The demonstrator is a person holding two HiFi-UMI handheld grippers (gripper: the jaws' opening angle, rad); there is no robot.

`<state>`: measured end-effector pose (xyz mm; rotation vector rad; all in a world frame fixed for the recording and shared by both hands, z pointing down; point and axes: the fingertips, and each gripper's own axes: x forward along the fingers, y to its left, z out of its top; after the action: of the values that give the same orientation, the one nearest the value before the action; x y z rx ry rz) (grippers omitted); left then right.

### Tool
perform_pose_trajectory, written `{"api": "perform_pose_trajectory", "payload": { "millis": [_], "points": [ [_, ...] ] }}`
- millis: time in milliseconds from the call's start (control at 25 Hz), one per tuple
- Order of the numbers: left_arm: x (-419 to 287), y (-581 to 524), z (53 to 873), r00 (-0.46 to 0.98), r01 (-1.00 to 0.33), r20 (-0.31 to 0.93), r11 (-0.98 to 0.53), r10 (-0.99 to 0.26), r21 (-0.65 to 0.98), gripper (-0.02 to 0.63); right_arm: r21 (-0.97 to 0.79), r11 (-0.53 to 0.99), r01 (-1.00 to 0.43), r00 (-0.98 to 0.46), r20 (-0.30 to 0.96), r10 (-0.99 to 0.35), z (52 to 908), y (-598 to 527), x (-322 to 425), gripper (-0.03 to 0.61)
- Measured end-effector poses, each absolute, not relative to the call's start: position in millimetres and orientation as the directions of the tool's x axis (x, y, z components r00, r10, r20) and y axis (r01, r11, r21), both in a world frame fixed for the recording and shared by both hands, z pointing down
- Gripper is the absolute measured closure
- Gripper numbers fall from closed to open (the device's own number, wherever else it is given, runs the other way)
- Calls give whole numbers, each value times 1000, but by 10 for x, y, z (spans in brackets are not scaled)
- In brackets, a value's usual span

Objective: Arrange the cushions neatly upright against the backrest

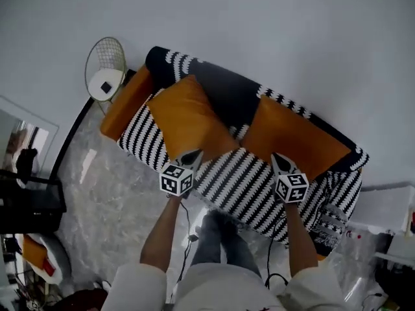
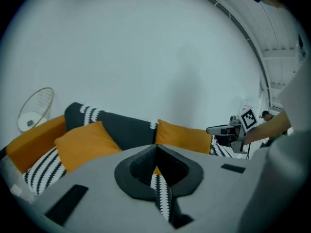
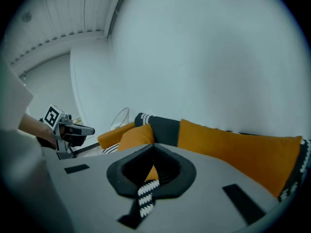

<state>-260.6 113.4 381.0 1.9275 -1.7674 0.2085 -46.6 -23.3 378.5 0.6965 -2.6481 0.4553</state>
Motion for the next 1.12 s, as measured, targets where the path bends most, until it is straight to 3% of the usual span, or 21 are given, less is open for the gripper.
{"api": "perform_pose_trajectory", "payload": {
  "millis": [320,480,720,1120],
  "points": [
    [-3784,2829,3628,-180,-910,448,321,-876,262,584,-213,968,-131,-929,366,-45,3452,922,-2418,551],
    [-3968,3332,3493,-273,-877,429,406,-861,257,584,-199,980,4,-930,358,76,3346,1418,-2891,551],
    [-4012,3566,3493,-293,-862,420,427,-859,272,584,-183,982,44,-918,381,112,3325,1749,-3032,551],
    [-3818,3036,3441,-227,-893,410,357,-883,275,584,-186,982,-33,-918,395,44,3358,1380,-2718,551]
  ]
}}
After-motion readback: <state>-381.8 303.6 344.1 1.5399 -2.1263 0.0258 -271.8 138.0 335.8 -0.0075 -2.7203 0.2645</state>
